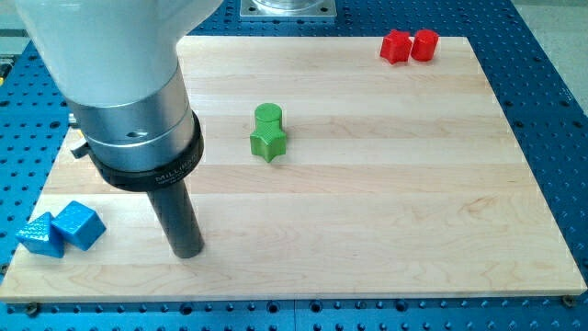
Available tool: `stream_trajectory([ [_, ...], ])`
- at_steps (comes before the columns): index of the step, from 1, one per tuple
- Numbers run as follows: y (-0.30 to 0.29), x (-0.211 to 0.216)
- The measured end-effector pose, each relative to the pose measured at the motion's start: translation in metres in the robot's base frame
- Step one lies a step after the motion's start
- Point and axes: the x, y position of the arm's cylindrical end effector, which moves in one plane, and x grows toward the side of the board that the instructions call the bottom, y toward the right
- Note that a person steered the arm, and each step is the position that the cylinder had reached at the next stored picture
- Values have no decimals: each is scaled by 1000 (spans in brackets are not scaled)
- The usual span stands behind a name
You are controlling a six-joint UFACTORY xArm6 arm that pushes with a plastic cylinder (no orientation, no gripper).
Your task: Move the yellow blocks into the blue blocks
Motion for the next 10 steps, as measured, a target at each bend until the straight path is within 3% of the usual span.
stream_trajectory([
  [6,9,4],
  [8,-17,23],
  [10,-18,3],
])
